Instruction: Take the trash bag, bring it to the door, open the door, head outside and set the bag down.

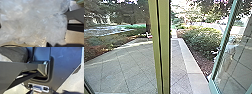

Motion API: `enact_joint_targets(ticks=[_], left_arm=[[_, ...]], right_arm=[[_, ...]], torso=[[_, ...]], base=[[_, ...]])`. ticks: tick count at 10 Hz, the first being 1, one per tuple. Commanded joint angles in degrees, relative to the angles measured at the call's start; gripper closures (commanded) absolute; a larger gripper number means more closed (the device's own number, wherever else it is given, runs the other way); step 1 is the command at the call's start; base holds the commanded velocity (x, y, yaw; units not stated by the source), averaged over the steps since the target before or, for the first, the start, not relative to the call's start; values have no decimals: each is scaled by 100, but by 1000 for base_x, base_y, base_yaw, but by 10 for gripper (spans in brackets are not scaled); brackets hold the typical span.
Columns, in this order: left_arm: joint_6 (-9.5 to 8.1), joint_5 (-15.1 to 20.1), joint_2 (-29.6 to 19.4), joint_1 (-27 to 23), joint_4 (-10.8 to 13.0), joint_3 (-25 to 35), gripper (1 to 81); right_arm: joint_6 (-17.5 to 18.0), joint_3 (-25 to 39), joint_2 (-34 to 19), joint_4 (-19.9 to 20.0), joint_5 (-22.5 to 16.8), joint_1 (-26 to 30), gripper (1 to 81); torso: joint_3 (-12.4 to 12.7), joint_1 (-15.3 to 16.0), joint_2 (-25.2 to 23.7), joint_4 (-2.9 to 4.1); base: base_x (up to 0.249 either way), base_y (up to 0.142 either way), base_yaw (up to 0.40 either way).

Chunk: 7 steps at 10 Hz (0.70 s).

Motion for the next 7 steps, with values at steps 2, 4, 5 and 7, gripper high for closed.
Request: enact_joint_targets(ticks=[2,4,5,7], left_arm=[[38,416,31,-152,23,43,811],[29,407,32,-152,23,43,811],[30,407,40,-152,32,43,811],[38,416,41,-152,41,43,811]], right_arm=[[-28,62,95,-50,-384,245,10],[-20,62,121,-50,-384,245,10],[-20,62,130,-50,-384,245,10],[-28,62,130,-50,-384,236,10]], torso=[[0,0,0,0],[0,0,0,0],[0,0,0,0],[0,0,0,0]], base=[[0,0,0],[0,0,0],[0,0,0],[0,-77,0]])
